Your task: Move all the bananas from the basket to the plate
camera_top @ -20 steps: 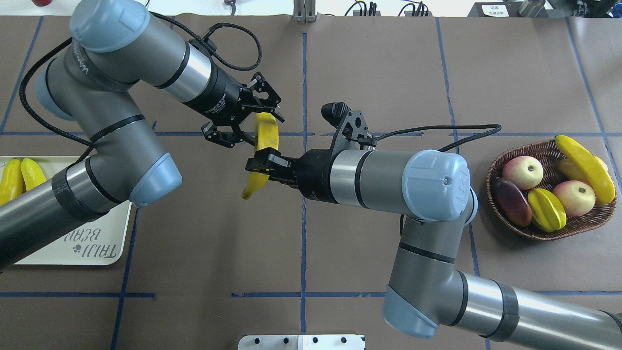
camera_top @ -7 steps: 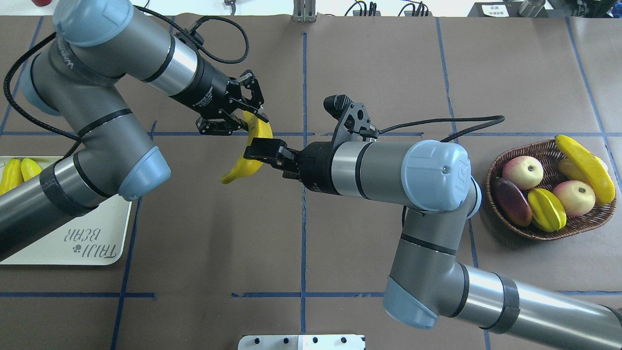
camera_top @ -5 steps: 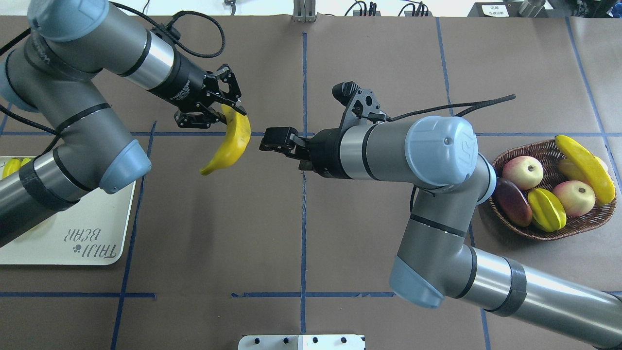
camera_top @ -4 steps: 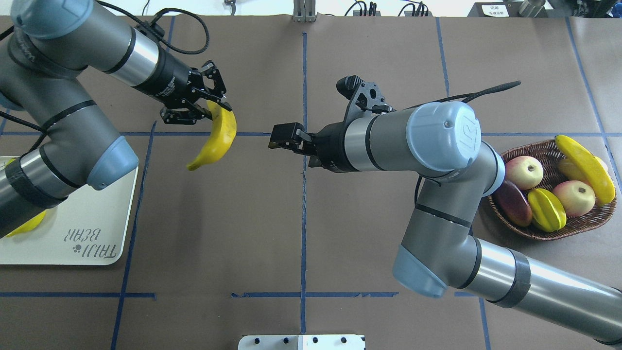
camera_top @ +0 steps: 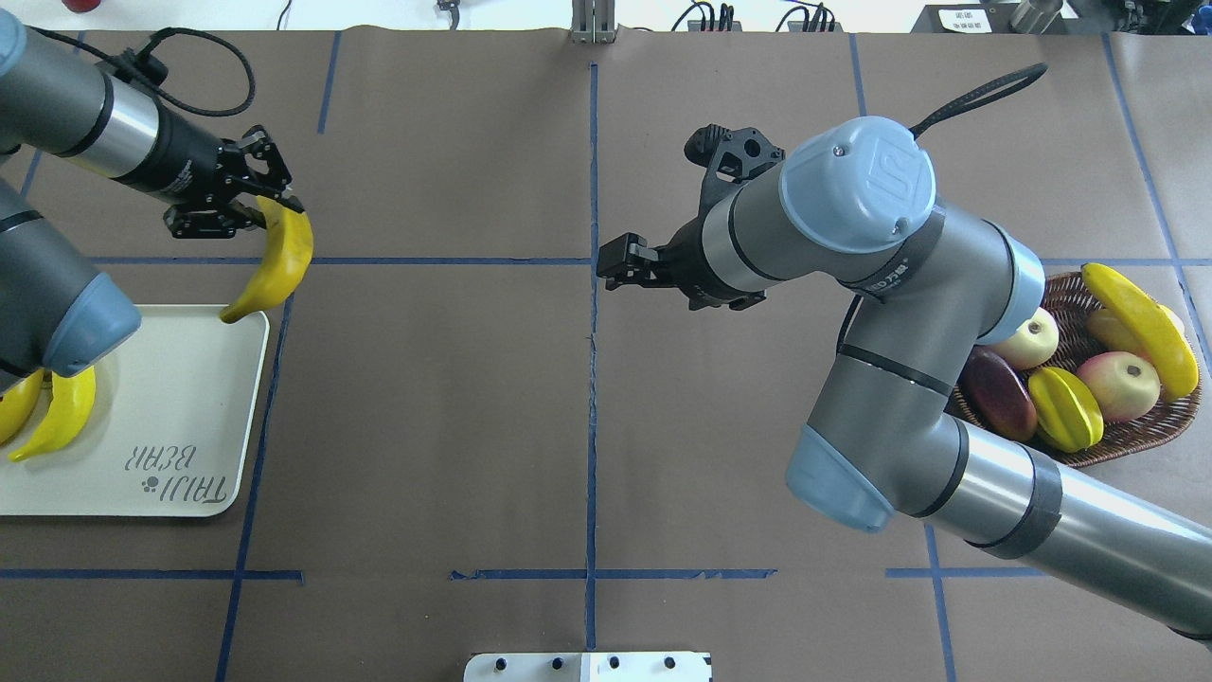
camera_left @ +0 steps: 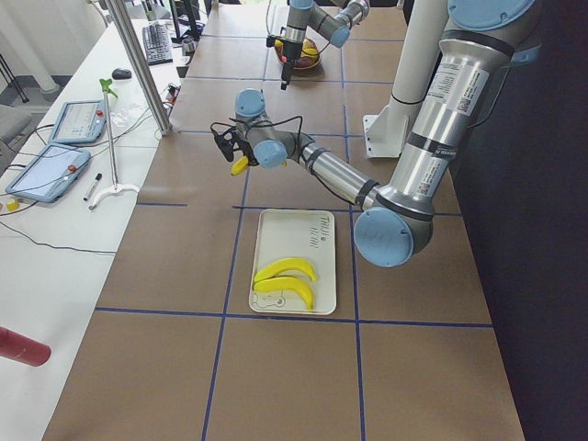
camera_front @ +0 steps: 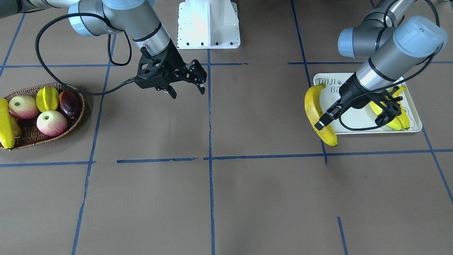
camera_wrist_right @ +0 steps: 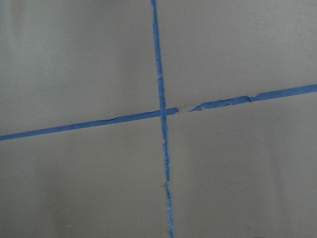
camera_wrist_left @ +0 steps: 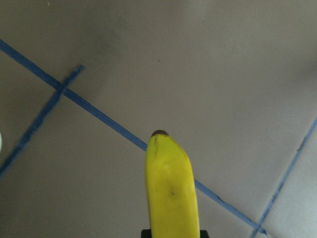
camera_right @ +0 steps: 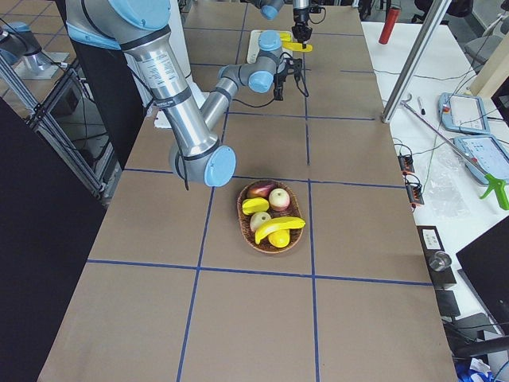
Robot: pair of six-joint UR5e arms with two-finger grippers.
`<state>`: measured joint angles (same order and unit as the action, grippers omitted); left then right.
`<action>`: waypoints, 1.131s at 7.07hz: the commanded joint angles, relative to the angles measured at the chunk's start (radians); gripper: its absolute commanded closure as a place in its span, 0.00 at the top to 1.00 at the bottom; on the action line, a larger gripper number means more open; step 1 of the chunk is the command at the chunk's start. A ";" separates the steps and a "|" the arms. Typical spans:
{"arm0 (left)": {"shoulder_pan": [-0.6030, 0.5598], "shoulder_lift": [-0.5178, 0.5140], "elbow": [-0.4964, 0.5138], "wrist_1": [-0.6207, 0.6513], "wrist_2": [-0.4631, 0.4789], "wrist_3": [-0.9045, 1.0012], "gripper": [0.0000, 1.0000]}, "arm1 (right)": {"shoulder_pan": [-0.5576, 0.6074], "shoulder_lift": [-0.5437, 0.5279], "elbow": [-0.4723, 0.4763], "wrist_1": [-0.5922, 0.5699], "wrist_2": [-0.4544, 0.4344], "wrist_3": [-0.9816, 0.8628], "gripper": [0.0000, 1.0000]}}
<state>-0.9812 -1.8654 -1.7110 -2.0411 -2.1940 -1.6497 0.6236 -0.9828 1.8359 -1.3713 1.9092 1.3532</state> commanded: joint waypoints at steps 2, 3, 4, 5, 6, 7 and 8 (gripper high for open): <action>-0.002 0.213 -0.004 -0.010 0.212 0.132 0.00 | 0.074 -0.022 0.003 -0.144 0.043 -0.164 1.00; 0.001 0.248 -0.004 -0.022 0.218 0.128 0.01 | 0.076 -0.023 0.011 -0.144 0.045 -0.164 1.00; 0.004 0.284 0.001 -0.025 0.217 0.123 0.02 | 0.076 -0.023 0.011 -0.144 0.047 -0.164 1.00; 0.006 0.293 0.013 -0.027 0.215 0.090 0.03 | 0.076 -0.025 0.019 -0.144 0.048 -0.164 1.00; 0.022 0.308 0.014 -0.027 0.214 0.058 0.03 | 0.076 -0.025 0.022 -0.144 0.048 -0.164 1.00; 0.029 0.314 0.014 -0.027 0.208 0.050 0.03 | 0.076 -0.027 0.022 -0.144 0.048 -0.164 1.00; 0.041 0.315 0.017 -0.025 0.204 0.030 0.03 | 0.076 -0.027 0.023 -0.144 0.048 -0.164 1.00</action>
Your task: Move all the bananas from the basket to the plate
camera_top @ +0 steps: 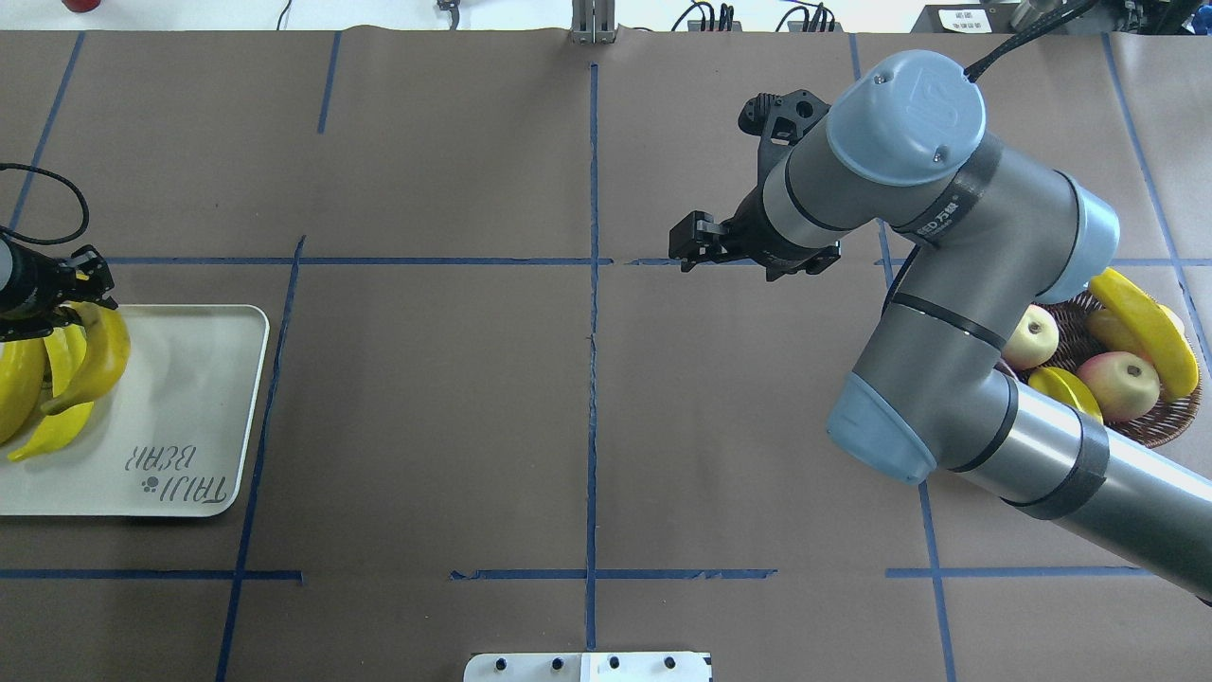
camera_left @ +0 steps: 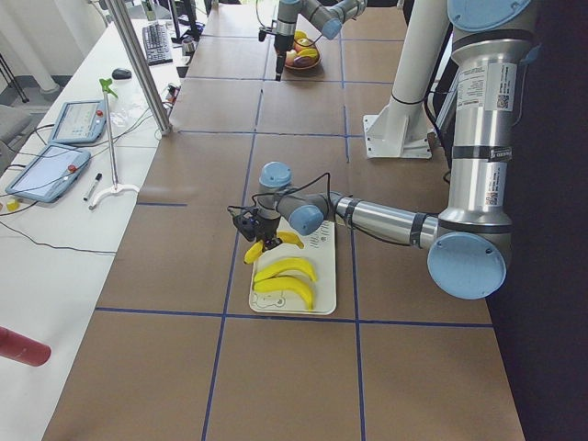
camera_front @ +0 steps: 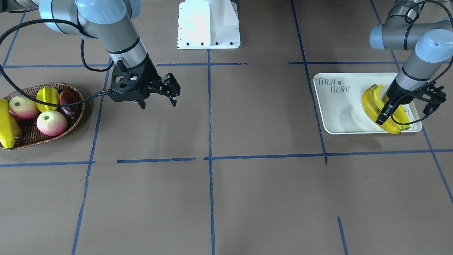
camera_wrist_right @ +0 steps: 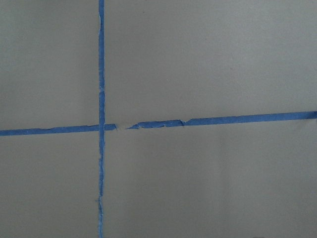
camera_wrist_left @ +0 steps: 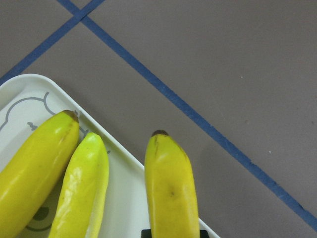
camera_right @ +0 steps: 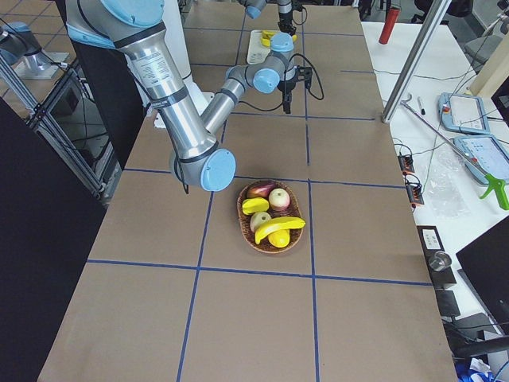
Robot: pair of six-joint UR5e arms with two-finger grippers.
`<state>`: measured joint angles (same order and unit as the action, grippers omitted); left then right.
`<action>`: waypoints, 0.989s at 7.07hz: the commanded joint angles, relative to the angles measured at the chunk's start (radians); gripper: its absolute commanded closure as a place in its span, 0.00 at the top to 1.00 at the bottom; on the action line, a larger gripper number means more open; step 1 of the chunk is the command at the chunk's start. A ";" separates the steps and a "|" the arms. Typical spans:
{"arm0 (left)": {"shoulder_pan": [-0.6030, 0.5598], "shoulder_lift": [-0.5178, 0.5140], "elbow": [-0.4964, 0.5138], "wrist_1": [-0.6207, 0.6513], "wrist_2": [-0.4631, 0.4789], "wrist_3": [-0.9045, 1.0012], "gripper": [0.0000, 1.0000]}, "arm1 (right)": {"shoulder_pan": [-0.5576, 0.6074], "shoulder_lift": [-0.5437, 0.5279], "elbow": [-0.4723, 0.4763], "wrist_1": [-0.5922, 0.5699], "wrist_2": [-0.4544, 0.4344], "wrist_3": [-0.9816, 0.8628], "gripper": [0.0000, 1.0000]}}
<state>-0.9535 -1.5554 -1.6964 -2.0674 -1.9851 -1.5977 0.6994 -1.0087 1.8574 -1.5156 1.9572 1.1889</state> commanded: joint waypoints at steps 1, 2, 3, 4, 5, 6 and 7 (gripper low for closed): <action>0.028 0.005 0.015 0.001 -0.004 -0.025 0.03 | 0.000 -0.004 0.002 0.000 0.000 0.000 1.00; 0.031 0.005 0.015 0.001 -0.006 -0.025 0.04 | -0.001 -0.005 0.002 0.000 0.000 0.000 1.00; 0.032 0.005 0.017 0.001 -0.006 -0.025 0.04 | -0.001 -0.005 0.000 0.001 0.000 0.000 1.00; 0.032 0.005 0.029 0.000 -0.006 -0.024 0.08 | -0.001 -0.007 0.000 0.002 0.000 0.000 1.00; 0.033 0.003 0.040 0.000 -0.006 -0.024 0.17 | -0.003 -0.007 0.000 0.003 0.000 0.000 1.00; 0.033 0.001 0.044 0.000 -0.006 -0.024 0.27 | -0.003 -0.007 -0.001 0.003 -0.001 0.000 1.00; 0.035 0.000 0.044 0.000 -0.006 -0.021 0.39 | -0.003 -0.007 -0.001 0.005 -0.001 0.000 1.00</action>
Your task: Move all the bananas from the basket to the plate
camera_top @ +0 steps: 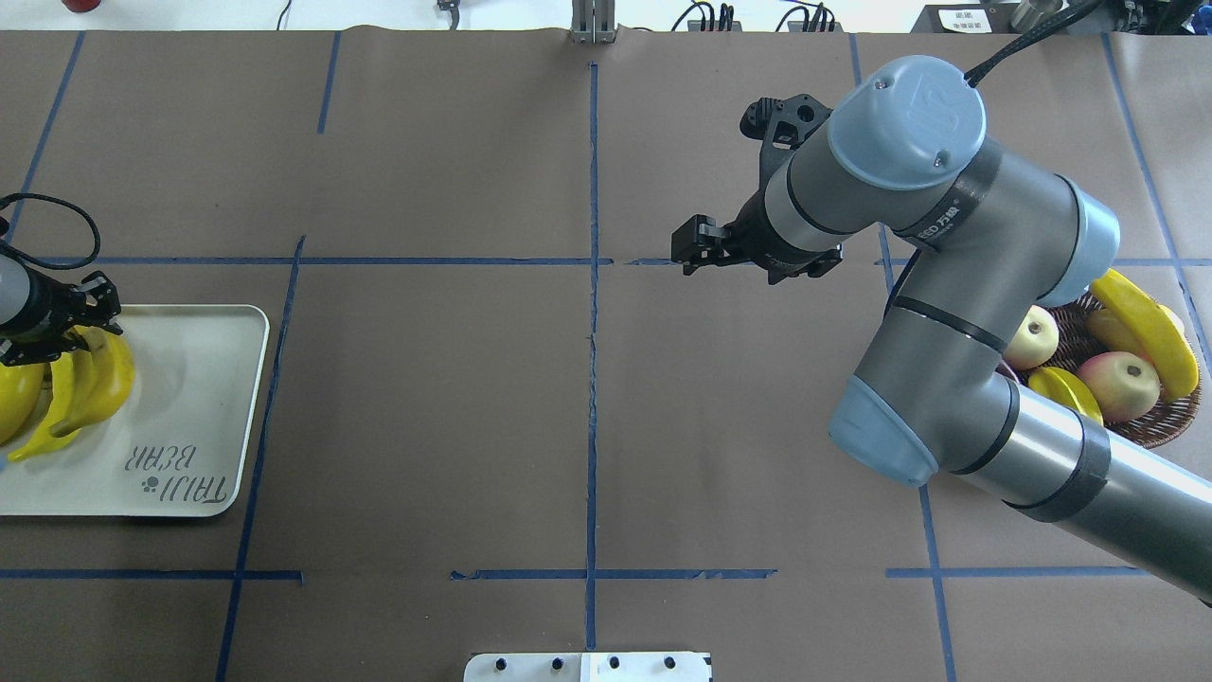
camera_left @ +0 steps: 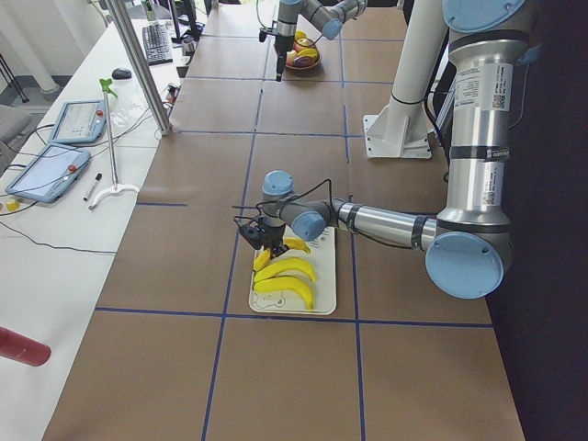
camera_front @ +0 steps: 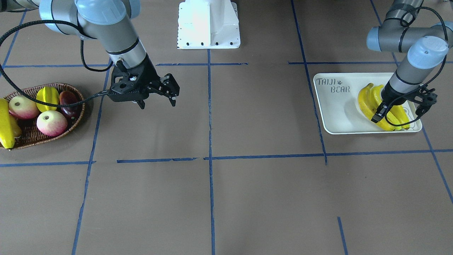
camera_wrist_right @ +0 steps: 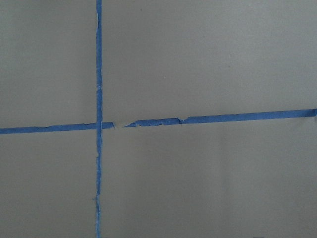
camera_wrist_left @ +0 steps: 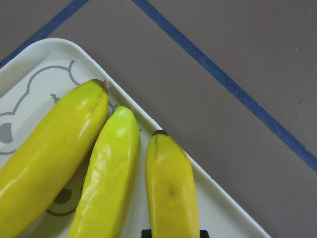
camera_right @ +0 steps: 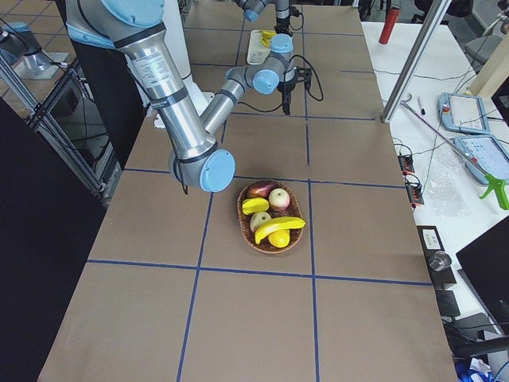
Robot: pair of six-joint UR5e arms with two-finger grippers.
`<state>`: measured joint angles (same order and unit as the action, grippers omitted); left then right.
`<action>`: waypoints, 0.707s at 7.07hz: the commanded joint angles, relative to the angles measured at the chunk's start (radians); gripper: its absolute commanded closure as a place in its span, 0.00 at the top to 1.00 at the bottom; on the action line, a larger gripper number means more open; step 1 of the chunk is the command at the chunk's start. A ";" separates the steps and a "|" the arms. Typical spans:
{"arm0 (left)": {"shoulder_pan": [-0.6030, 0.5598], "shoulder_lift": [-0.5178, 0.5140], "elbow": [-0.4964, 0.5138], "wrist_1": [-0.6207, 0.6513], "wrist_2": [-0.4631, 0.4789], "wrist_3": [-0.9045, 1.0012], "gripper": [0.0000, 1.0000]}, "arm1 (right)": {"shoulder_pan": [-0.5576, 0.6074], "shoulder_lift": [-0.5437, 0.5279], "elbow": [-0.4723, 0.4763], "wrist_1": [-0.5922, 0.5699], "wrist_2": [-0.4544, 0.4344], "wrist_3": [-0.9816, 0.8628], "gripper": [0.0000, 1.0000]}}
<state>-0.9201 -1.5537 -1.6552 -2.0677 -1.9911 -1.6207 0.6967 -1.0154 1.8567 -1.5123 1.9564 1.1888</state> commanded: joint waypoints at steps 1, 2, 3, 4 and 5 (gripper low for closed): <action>0.001 -0.005 0.003 0.000 -0.002 0.008 0.57 | 0.000 0.001 -0.001 0.001 -0.001 0.000 1.00; 0.001 -0.008 0.002 0.000 -0.002 0.012 1.00 | 0.000 0.001 -0.001 0.001 -0.001 0.000 1.00; 0.001 -0.009 0.002 0.000 -0.011 0.016 1.00 | 0.000 0.000 -0.001 0.003 -0.001 0.000 1.00; -0.002 -0.008 -0.012 0.008 -0.082 0.045 1.00 | 0.001 0.001 -0.001 0.001 -0.001 0.000 1.00; -0.009 0.003 -0.040 0.012 -0.142 0.109 1.00 | 0.007 0.003 0.001 0.000 0.001 -0.001 1.00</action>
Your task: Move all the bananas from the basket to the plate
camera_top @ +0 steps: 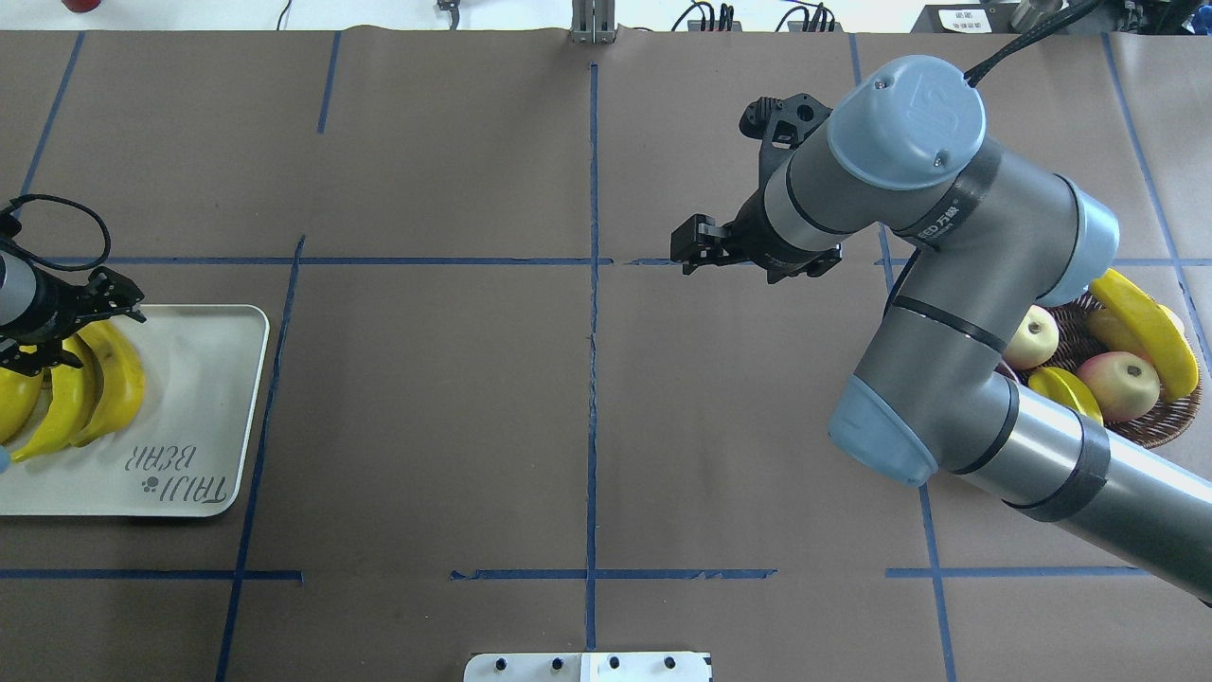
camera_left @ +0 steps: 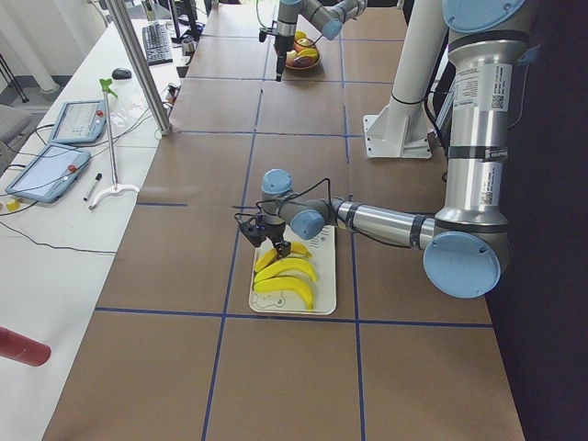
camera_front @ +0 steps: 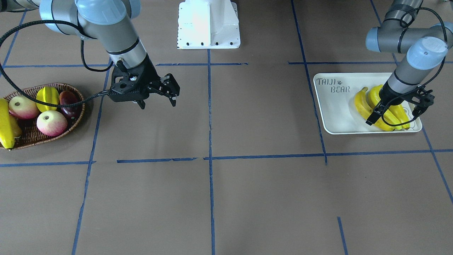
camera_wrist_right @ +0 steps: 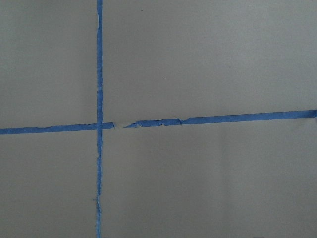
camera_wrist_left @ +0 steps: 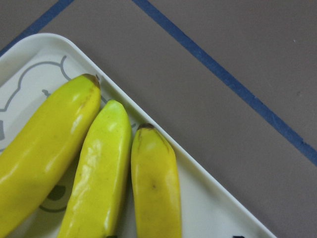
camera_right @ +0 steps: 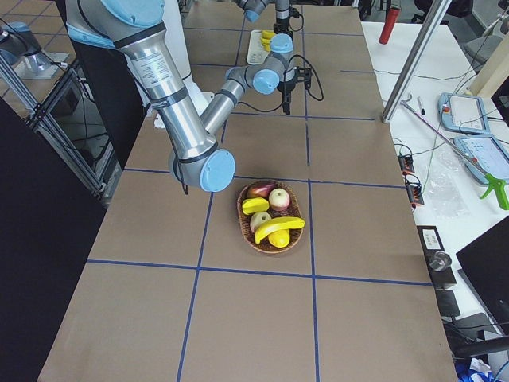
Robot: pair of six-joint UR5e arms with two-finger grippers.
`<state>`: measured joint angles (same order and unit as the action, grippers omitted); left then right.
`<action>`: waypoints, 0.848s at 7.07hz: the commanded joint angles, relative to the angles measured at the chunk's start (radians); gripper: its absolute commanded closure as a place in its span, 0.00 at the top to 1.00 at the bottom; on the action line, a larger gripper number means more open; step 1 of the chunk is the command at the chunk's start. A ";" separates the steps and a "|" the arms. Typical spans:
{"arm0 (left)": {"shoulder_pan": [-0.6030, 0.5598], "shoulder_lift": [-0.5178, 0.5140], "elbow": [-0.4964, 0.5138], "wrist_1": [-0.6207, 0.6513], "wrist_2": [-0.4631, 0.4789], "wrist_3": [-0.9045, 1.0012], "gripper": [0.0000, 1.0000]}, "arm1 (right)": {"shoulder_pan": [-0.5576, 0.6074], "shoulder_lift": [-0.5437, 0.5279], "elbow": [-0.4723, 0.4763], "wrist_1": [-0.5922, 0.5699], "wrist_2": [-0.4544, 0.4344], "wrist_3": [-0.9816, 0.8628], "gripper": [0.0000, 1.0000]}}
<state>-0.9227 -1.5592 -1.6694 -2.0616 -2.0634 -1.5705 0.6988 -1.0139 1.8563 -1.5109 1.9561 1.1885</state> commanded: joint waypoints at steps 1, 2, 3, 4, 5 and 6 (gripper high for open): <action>-0.022 0.004 -0.048 0.015 -0.079 0.067 1.00 | 0.030 0.000 0.003 -0.006 0.024 -0.003 1.00; -0.021 0.002 -0.079 0.015 -0.086 0.091 1.00 | 0.077 -0.017 0.006 -0.008 0.074 -0.039 1.00; -0.024 0.002 -0.139 0.029 -0.110 0.216 1.00 | 0.132 -0.069 0.024 -0.008 0.122 -0.120 1.00; -0.030 0.002 -0.220 0.111 -0.124 0.266 1.00 | 0.166 -0.137 0.058 -0.008 0.145 -0.213 1.00; -0.021 -0.019 -0.315 0.227 -0.126 0.286 1.00 | 0.212 -0.197 0.095 -0.046 0.165 -0.312 1.00; -0.024 -0.106 -0.349 0.277 -0.124 0.290 1.00 | 0.250 -0.228 0.140 -0.134 0.184 -0.434 1.00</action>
<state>-0.9464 -1.5929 -1.9481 -1.8716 -2.1852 -1.3015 0.8971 -1.1876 1.9443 -1.5644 2.1135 0.8961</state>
